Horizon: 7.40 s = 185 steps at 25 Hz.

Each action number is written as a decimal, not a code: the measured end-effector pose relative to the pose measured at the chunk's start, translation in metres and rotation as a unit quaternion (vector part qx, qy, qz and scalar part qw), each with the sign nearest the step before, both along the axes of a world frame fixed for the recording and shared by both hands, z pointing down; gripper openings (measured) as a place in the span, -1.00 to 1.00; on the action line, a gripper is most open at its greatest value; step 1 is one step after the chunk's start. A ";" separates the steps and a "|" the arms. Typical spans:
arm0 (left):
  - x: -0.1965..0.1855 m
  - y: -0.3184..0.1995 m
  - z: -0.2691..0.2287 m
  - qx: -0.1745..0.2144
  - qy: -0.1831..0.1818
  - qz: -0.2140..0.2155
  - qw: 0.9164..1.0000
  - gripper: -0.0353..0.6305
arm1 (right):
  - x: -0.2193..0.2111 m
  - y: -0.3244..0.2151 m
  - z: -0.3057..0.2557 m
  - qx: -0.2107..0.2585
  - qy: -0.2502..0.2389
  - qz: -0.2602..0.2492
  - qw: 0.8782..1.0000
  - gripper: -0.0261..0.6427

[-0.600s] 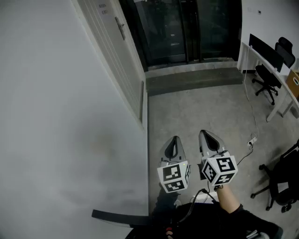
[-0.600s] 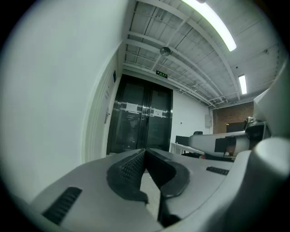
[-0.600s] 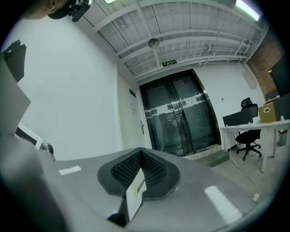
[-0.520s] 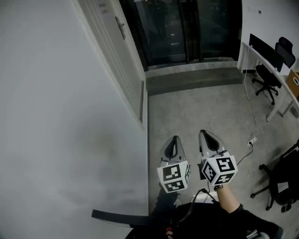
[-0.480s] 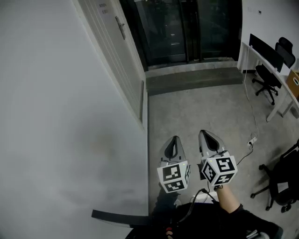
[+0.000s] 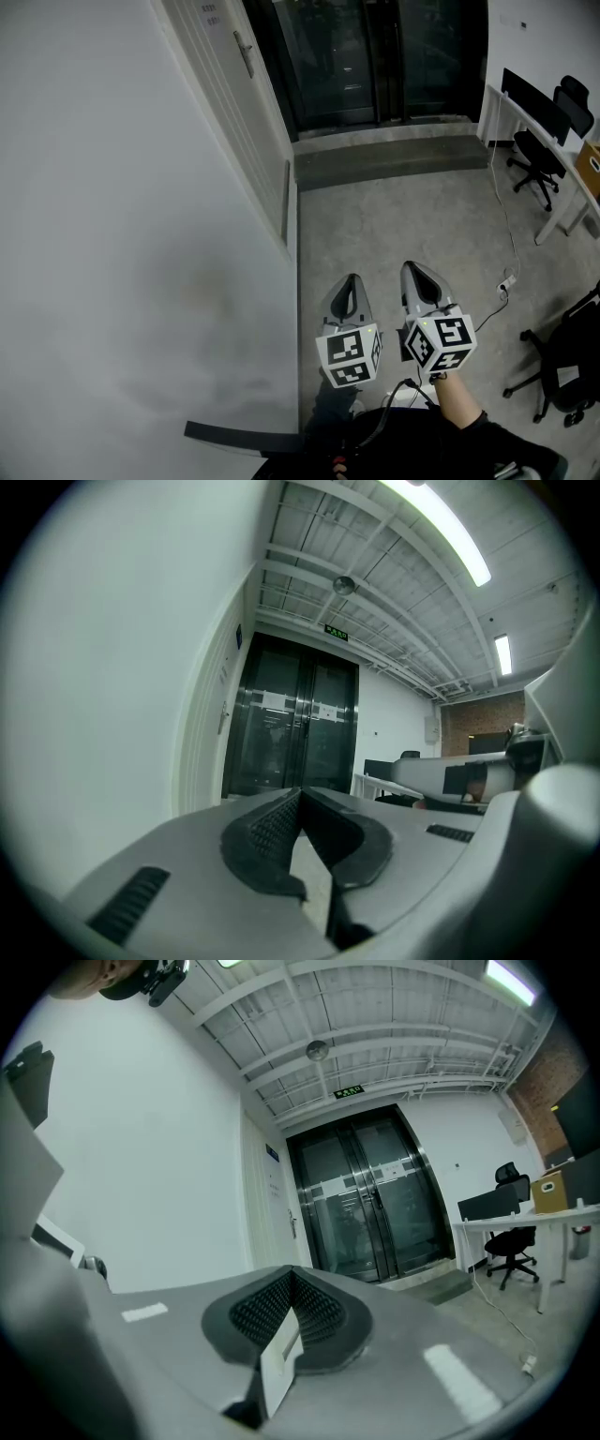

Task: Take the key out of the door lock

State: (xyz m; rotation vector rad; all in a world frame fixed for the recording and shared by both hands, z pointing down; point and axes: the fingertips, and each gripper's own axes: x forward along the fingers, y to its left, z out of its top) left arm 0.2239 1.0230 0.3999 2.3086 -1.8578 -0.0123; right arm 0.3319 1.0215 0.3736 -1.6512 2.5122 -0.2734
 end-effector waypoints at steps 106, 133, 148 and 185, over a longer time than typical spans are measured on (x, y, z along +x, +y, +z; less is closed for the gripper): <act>-0.033 -0.929 0.011 -0.008 0.023 -0.030 0.999 -0.90 | -0.049 -0.936 0.024 -0.003 0.002 -0.042 0.999 -0.92; -0.219 -1.184 0.013 -0.006 0.039 -0.125 0.991 -0.89 | -0.235 -1.210 0.025 0.011 0.010 -0.134 0.991 -0.92; -0.318 -1.304 -0.002 0.022 0.042 -0.301 0.952 -0.89 | -0.356 -1.353 0.013 0.032 0.021 -0.334 0.942 -0.92; -0.453 -1.199 -0.037 0.074 0.034 -0.533 0.842 -0.90 | -0.565 -1.374 -0.125 0.436 0.205 -0.469 0.741 -0.67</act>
